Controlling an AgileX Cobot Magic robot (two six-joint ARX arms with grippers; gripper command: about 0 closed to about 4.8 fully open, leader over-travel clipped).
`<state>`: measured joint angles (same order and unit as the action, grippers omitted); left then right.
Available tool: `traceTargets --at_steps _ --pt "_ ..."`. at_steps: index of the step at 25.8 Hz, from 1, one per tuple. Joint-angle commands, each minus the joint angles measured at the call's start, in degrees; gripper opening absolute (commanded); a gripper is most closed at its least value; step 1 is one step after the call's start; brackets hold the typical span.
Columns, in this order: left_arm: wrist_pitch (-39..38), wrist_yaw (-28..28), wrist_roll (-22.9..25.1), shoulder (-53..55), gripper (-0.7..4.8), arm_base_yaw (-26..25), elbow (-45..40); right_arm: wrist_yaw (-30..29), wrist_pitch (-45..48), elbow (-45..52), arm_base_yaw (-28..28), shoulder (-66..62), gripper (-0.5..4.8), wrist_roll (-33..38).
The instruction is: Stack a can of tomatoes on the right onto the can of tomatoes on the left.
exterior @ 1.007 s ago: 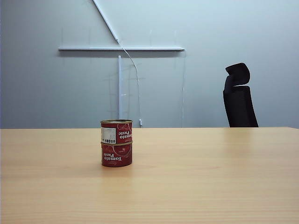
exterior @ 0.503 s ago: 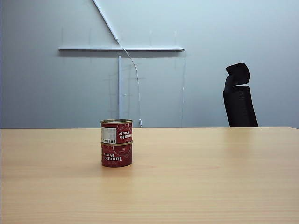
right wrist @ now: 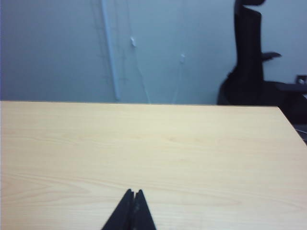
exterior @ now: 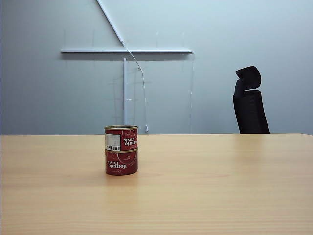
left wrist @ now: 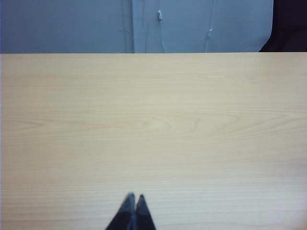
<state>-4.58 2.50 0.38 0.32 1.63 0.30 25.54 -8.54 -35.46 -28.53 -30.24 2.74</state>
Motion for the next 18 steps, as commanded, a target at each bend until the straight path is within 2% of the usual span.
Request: traceTargets --at_steps 1,5,8,13,18 --pt "0.3 0.1 0.0 0.0 -0.04 0.1 0.2 -7.5 0.2 1.1 7.3 2.8 -0.01 -1.2" --pt "0.4 0.1 0.0 0.0 -0.04 0.1 0.2 -17.8 0.2 6.6 18.9 8.1 -0.01 -1.3" --pt "0.4 0.1 0.0 0.0 -0.04 0.1 0.2 -19.0 0.8 11.3 23.3 13.0 -0.01 -1.2" --pt "0.4 0.1 0.0 0.0 -0.04 0.1 0.2 -21.9 3.5 19.8 28.0 22.6 -0.01 -1.2" --pt "0.4 0.2 0.0 0.0 -0.04 0.1 0.2 -23.1 5.2 27.3 29.6 30.4 -0.01 -0.7"
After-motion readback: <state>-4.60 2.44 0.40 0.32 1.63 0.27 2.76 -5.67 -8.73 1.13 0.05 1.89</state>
